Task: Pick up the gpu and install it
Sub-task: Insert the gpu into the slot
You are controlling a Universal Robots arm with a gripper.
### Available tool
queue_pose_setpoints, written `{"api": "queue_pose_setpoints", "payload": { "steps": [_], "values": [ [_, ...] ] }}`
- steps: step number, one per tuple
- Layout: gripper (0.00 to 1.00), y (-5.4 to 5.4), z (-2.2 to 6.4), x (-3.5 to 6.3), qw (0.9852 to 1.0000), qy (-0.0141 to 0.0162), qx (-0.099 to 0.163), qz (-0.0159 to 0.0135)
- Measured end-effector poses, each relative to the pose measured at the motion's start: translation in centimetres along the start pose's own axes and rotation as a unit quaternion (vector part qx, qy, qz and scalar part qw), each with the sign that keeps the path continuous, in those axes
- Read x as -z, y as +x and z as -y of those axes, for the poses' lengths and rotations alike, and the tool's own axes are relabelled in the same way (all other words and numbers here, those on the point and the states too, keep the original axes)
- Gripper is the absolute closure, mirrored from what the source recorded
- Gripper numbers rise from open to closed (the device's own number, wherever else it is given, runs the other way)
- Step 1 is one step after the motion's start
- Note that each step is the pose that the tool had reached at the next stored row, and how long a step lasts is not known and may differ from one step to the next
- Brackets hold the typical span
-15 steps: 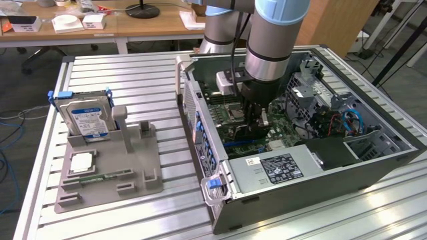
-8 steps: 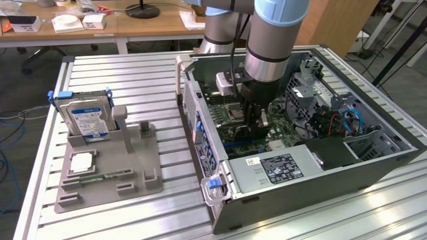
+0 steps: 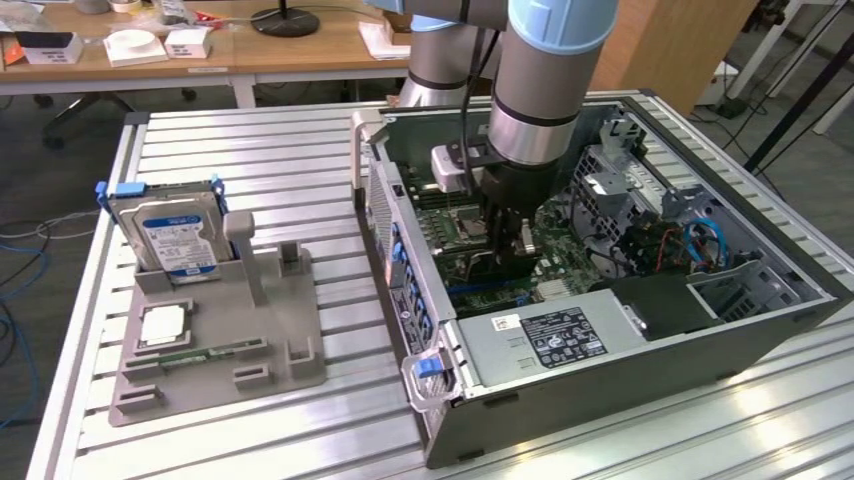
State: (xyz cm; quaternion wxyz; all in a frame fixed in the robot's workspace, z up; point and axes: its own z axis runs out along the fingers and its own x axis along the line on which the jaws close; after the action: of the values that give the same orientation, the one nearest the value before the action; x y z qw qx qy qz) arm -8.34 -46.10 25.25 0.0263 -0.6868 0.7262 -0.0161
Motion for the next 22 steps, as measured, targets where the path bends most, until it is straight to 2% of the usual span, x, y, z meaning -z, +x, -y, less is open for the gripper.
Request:
{"api": "queue_pose_setpoints", "payload": {
  "steps": [22],
  "values": [
    [0.74,-0.02,0.02,0.30,1.0000,0.0001,0.000,0.0001]
  ]
}}
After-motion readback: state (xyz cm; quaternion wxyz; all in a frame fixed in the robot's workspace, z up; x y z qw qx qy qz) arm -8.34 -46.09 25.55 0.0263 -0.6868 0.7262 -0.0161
